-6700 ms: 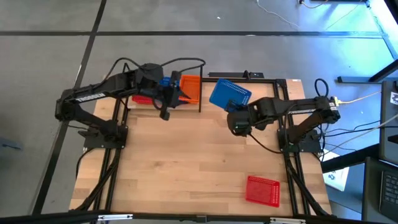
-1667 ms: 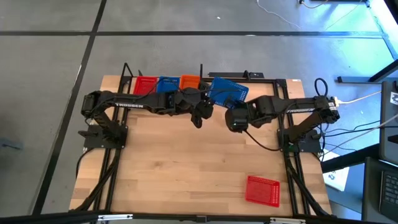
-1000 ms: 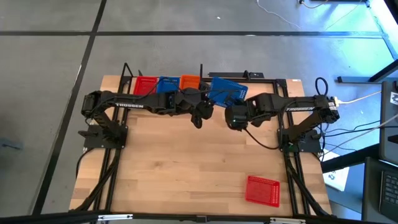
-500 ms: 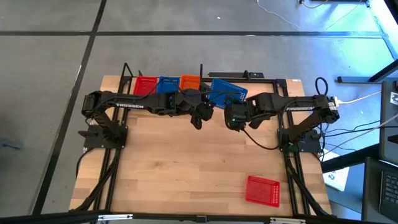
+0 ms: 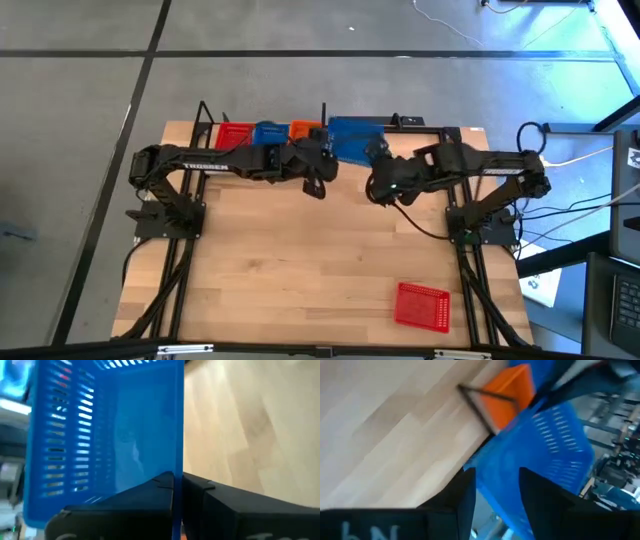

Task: Stack baskets on shelf by color
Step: Stack the blue bin on the blue bins on the shelf

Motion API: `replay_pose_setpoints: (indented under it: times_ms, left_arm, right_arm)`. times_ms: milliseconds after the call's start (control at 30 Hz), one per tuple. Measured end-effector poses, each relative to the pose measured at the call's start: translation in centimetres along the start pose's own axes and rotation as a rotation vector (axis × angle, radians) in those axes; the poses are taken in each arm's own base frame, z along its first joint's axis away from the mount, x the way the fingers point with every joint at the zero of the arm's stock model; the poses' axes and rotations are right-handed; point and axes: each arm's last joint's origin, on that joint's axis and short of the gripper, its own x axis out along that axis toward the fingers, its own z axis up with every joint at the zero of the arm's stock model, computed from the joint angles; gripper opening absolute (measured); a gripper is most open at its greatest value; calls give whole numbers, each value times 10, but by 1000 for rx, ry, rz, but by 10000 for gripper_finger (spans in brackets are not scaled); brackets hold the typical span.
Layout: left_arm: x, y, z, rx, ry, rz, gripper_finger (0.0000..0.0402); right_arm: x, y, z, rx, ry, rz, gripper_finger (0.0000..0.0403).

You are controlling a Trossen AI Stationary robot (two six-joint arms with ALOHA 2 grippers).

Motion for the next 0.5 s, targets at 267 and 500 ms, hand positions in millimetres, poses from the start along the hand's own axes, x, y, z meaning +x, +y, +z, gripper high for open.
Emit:
replay_pose_setpoints:
  times_ms: [267, 500]
  left_arm:
    - [-12, 28, -9, -187, 13, 86, 0]
    - [-48, 68, -13, -486, 109, 285, 0]
  right_arm:
    - [-55, -30, -16, 221, -181, -110, 151]
    - [-91, -45, -35, 353, -266, -207, 151]
